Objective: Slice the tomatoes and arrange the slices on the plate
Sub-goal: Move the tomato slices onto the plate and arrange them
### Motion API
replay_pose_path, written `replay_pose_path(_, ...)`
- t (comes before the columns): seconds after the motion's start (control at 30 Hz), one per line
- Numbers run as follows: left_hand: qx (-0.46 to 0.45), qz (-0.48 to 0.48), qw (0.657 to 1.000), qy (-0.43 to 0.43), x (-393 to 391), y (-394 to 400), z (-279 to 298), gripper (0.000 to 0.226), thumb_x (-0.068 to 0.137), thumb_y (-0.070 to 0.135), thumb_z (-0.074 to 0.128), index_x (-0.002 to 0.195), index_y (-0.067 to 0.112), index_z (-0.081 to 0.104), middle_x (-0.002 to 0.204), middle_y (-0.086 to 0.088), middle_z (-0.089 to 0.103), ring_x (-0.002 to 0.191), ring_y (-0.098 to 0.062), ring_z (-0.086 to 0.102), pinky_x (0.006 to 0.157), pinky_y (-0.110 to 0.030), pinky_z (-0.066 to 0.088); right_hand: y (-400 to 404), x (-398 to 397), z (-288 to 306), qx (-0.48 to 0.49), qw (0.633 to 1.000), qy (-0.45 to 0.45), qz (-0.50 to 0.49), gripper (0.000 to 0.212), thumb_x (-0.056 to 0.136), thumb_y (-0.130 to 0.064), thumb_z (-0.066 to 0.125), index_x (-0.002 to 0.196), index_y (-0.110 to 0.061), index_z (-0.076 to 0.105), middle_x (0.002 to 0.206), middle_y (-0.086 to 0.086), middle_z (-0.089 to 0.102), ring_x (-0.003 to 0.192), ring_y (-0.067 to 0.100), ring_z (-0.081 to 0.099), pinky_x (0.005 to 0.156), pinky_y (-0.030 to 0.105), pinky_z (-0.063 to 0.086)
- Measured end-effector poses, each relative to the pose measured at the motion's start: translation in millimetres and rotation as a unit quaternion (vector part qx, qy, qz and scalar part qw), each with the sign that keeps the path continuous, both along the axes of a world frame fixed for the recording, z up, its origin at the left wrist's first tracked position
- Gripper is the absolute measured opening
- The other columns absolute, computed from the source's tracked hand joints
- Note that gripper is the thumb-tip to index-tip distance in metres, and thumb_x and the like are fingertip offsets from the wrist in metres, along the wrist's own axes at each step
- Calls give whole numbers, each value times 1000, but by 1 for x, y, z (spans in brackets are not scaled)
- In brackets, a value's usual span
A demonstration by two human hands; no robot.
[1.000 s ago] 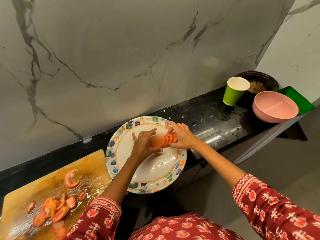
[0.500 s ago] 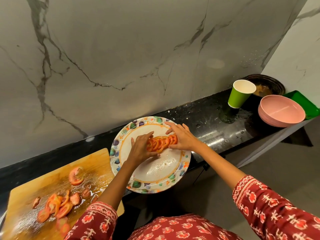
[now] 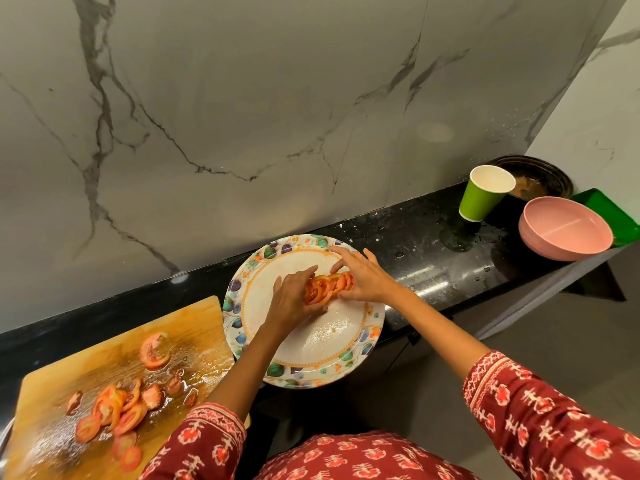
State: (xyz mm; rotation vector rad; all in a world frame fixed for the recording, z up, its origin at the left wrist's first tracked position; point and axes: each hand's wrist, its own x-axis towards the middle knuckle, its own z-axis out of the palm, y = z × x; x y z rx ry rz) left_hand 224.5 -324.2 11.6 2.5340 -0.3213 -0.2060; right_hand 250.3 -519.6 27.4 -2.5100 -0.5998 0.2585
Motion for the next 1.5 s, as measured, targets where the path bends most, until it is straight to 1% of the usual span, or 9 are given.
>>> replay_pose_path(0.13,-7,9,1000,16,2,10,-1,90,68,44,77,142,26,30,141,-4,43,130,-23,38,114,-53,16,4,-2,4,-6,1000,7,4,94,76,-30,73,148,-20,13,130,-4,53,134,17,32,114,50,1)
replay_pose_path(0.33,-13,24,999,22,-1,27,-3,91,66,43,78,141,22,31,138,-5,48,130,-25,40,111,-54,20,19,0,3,-51,998,6,30,97,75,-35,73,148,-22,10,132,-4,52,133,19,33,114,51,4)
replay_pose_path(0.43,6,23,1000,18,-4,23,1,88,69,45,75,142,23,31,139,-5,46,130,-24,39,113,-53,17,24,1,2,-56,998,10,30,96,77,-37,72,148,-23,9,129,-1,53,132,20,35,115,51,4)
replay_pose_path(0.57,20,22,1000,-1,-6,16,4,83,73,45,73,141,22,32,137,-5,48,129,-23,39,114,-51,14,21,1,4,-12,1000,13,19,100,72,-41,75,148,-22,13,121,1,56,126,20,40,113,48,10)
replay_pose_path(0.63,16,24,1000,-10,-7,14,4,81,73,44,72,140,22,33,136,-5,49,128,-23,40,113,-51,15,19,2,3,-12,1000,11,20,101,71,-43,76,148,-21,13,119,-1,57,126,20,40,114,47,7)
replay_pose_path(0.8,19,30,999,-5,-8,13,5,80,74,45,71,140,22,33,136,-4,48,128,-23,39,115,-49,12,23,2,0,-35,999,18,27,99,74,-41,74,148,-22,10,125,0,55,128,20,37,114,49,10)
replay_pose_path(0.97,23,37,999,-1,-8,10,10,78,76,44,71,141,22,33,137,-4,48,128,-21,39,115,-48,13,27,2,0,-33,999,29,22,98,75,-38,74,148,-23,11,122,2,54,124,20,40,114,49,11)
replay_pose_path(1.17,20,44,999,2,-9,10,7,78,76,44,71,140,22,34,137,-4,48,128,-22,39,115,-48,12,27,3,1,-44,998,28,28,97,76,-39,72,148,-23,9,126,3,54,130,21,35,114,51,3)
replay_pose_path(1.5,16,54,998,-1,-9,6,11,75,77,42,70,140,21,34,137,-4,48,128,-21,39,115,-47,12,21,5,8,-44,998,37,18,98,76,-30,73,148,-22,7,120,2,56,129,22,35,115,55,-7)
